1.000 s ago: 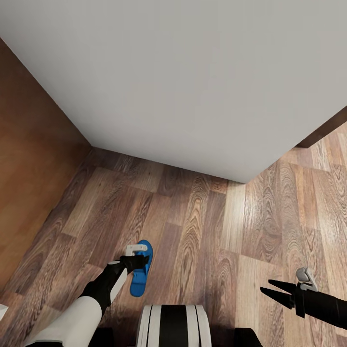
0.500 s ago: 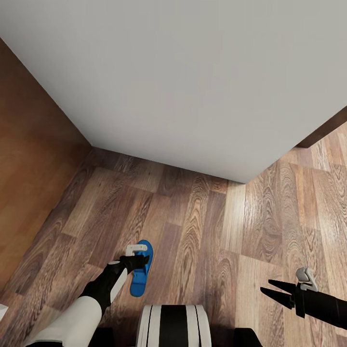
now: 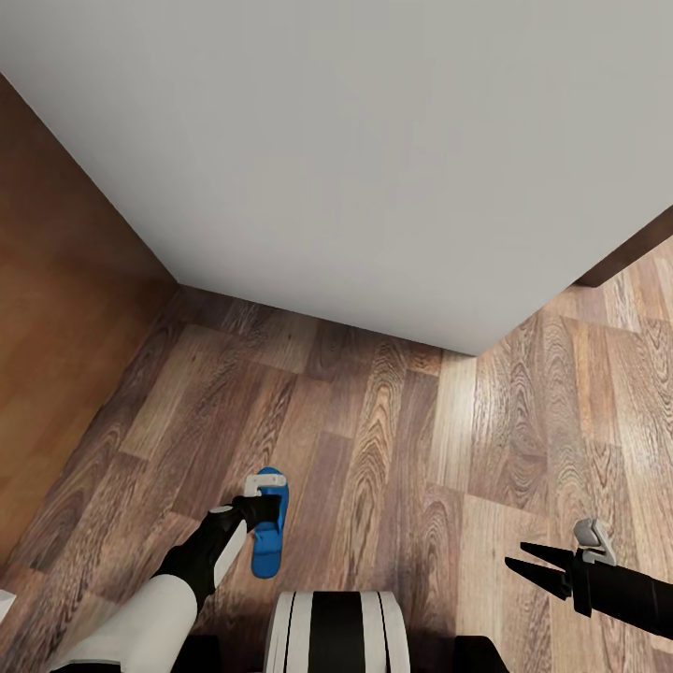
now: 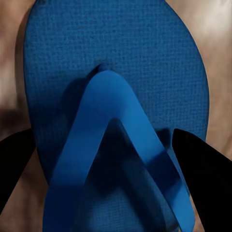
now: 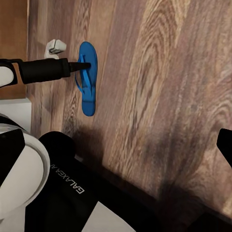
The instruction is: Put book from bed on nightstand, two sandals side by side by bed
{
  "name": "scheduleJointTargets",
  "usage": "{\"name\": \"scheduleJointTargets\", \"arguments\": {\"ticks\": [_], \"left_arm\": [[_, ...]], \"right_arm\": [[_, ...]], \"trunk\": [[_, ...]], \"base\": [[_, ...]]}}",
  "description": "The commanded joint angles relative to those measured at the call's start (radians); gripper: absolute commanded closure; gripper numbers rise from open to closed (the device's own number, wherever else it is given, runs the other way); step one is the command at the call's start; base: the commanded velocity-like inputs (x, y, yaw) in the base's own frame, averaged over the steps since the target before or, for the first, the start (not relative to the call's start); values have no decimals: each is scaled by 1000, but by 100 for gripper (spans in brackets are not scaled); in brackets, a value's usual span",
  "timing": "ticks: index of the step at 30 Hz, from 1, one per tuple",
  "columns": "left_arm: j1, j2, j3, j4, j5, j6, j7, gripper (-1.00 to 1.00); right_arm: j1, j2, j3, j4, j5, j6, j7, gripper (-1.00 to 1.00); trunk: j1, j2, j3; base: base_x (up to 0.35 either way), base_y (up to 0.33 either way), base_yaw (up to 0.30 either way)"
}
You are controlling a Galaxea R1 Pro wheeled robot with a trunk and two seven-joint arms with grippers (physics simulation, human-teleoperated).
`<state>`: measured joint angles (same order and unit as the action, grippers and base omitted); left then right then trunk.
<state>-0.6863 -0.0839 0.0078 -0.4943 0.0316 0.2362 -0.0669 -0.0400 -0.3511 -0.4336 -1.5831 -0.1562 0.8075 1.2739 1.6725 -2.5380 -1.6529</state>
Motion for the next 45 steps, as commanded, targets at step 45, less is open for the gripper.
{"name": "scheduleJointTargets", "arguments": {"ticks": [45], "left_arm": [[-2, -2, -2, 10, 10, 18, -19, 100]], "right_arm": [[0, 1, 1, 2, -5, 6, -5, -100]], "trunk": [[-17, 9, 154]], "base": [[0, 0, 0]]}}
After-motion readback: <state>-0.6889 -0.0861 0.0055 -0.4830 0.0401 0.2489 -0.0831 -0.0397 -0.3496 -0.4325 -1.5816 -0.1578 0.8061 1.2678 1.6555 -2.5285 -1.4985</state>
